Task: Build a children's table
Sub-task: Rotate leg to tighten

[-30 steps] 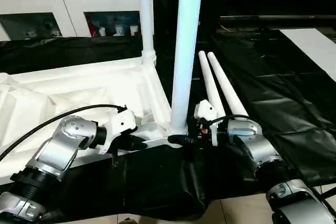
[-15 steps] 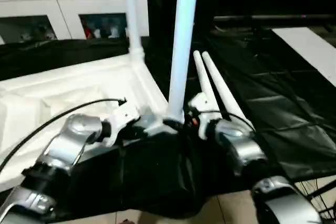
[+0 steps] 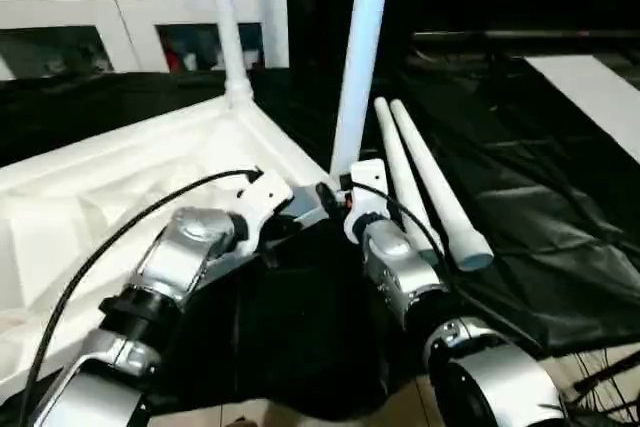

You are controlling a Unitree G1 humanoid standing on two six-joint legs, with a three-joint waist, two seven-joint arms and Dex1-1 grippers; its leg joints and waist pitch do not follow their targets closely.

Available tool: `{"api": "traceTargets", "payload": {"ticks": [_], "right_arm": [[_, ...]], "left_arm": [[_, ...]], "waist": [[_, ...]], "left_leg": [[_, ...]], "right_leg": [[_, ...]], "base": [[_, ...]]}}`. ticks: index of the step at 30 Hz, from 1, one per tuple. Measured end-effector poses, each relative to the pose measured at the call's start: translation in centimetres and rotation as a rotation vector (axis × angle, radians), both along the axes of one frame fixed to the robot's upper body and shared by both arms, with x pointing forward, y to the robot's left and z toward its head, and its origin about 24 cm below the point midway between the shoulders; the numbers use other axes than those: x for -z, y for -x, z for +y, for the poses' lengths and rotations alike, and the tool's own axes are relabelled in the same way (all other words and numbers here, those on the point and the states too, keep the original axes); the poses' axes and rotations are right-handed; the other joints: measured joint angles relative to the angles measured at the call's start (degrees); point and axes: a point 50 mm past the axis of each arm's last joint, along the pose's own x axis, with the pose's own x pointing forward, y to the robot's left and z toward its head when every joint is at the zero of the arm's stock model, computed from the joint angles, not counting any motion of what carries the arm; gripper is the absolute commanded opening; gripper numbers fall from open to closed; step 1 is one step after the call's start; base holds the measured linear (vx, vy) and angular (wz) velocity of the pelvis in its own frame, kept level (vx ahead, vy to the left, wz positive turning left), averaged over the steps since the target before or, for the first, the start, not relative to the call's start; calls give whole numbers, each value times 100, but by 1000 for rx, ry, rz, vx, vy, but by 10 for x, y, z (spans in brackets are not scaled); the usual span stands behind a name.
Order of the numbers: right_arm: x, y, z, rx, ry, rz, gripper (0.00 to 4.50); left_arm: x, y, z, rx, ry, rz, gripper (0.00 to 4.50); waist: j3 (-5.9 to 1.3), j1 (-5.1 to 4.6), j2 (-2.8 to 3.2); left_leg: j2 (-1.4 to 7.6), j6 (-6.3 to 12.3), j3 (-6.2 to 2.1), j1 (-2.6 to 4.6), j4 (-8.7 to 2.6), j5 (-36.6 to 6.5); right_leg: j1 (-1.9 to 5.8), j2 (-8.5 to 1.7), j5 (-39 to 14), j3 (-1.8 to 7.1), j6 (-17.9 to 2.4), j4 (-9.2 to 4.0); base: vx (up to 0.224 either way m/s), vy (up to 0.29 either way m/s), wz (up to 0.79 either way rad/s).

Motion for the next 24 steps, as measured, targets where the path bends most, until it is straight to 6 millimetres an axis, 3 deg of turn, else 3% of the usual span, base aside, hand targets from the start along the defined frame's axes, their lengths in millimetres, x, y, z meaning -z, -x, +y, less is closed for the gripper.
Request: {"api": "traceTargets", "payload": {"ticks": [2,7,14,19,22,24], "right_arm": [[0,0,-1,-12,-21,0,342],[0,0,-2,-46,-62,-8,384],[-25,-13,-27,-110,-6,-139,384],[-34,-4,-48,-148,-22,-214,384],[-30,3,-63,-128,3,-207,387],[-27,6,-67,-124,9,-194,387]], "left_arm": [[0,0,0,2,0,-3,0],[0,-1,2,14,-7,-27,0],[1,-7,0,30,-18,-75,0],[2,-23,-2,-67,-69,-213,0],[-6,-30,1,-166,-47,-303,56],[-28,-41,0,-221,-6,-411,75]], "waist": [[0,-1,-1],[3,-14,-1],[17,1,21],[23,23,28],[34,-2,45],[34,-5,45]], "left_leg": [[1,0,0,-2,0,0],[1,0,0,-3,-2,0],[1,0,0,-8,-8,0],[1,2,-1,-25,-12,2],[6,7,-4,-79,15,5],[13,22,-16,-137,50,7]], "right_leg": [[0,0,-1,0,1,0],[-2,0,0,0,0,0],[-4,1,1,-2,2,2],[-15,2,4,-3,24,-3],[-57,6,5,-3,28,-2],[-100,13,5,-8,28,6]], "base": [[0,0,0],[0,0,0],[0,0,0],[0,0,0],[0,0,0],[0,0,0]]}}
